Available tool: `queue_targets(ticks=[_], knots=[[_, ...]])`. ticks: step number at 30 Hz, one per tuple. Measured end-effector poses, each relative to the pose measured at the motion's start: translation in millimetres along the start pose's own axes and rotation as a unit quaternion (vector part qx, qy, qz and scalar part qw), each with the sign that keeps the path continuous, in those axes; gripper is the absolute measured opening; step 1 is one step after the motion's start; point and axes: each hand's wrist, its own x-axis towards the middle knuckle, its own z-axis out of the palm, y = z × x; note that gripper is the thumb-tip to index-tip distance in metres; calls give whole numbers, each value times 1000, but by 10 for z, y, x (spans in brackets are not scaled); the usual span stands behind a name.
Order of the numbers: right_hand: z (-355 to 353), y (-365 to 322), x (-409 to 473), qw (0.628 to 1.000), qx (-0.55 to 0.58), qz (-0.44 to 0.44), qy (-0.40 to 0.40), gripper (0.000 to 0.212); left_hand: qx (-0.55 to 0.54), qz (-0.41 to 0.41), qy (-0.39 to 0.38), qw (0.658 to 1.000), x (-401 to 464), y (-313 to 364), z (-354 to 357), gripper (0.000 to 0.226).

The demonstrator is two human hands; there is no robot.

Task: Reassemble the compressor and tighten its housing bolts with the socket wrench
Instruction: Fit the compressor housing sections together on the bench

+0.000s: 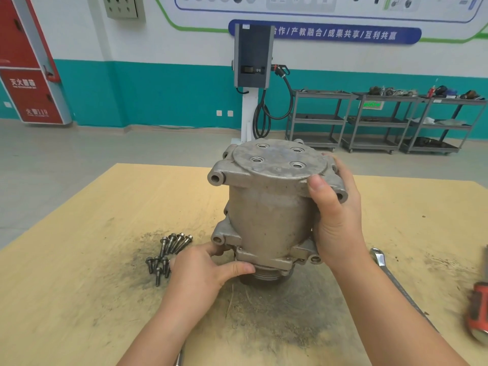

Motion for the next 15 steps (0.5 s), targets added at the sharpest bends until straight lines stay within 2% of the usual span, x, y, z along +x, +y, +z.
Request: queue_targets(ticks=[2,5,10,12,14,15], knots=[[13,-3,-13,1000,-6,-5,8,79,8,7,1,1000,1,-12,7,54],[63,-30,-64,999,-21,-32,26,62,34,1,4,999,7,-7,5,91],[102,-72,-129,998,-10,-50,38,68,71,-6,-8,997,-57,50,69,115],[112,-81,-131,997,-12,-55,45,68,115,-17,19,993,-156,124,277,126],[134,-76,-149,997,-14,-60,52,71,132,-66,51,988,-193,195,463,140],[149,-66,-161,996,-13,-63,56,72,131,-81,64,986,-181,215,509,140]])
